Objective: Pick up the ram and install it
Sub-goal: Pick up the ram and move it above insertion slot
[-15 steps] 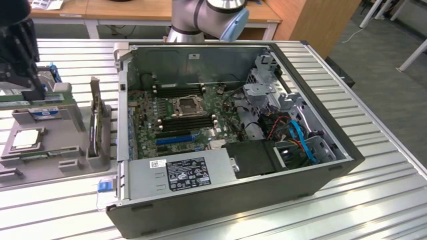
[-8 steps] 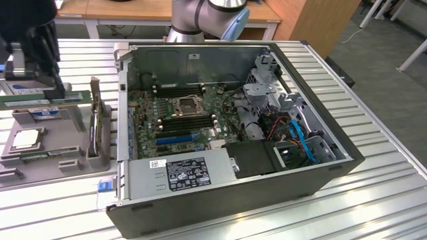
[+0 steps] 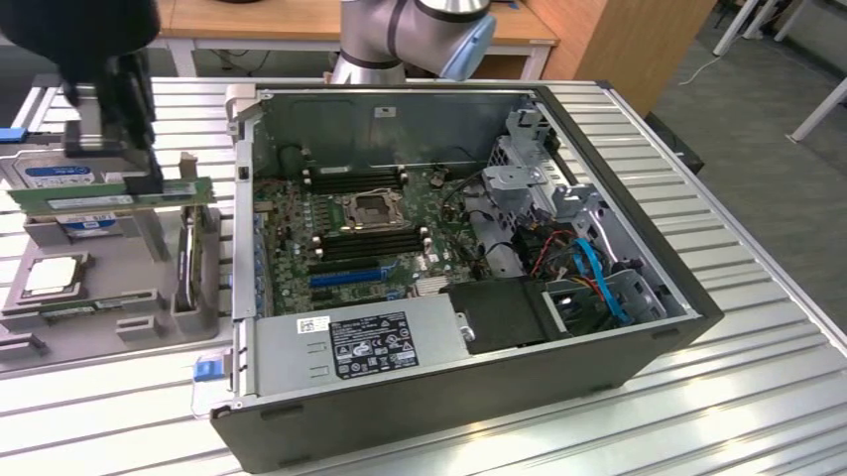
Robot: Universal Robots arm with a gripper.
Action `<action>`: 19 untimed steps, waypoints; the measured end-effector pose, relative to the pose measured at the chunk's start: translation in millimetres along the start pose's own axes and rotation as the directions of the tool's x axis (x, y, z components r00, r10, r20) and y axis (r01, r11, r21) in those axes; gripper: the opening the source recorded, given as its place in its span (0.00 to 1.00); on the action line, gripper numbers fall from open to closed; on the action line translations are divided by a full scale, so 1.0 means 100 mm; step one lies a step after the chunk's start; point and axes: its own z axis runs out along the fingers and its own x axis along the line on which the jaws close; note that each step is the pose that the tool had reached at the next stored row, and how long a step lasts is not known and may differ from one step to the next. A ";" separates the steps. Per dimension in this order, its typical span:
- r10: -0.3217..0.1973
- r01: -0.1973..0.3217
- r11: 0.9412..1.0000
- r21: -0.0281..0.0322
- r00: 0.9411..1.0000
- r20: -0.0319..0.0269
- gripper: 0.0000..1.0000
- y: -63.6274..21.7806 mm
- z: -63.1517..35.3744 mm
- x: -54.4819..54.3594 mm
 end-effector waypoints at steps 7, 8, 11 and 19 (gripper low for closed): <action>0.000 0.000 1.000 -0.001 1.000 0.000 0.11 -0.280 -0.013 0.00; 0.000 0.000 1.000 -0.001 1.000 0.000 0.11 -0.319 -0.014 0.00; 0.000 0.000 1.000 -0.002 1.000 0.000 0.11 -0.439 -0.021 0.01; 0.000 0.000 1.000 -0.004 1.000 0.000 0.11 -0.743 -0.034 0.01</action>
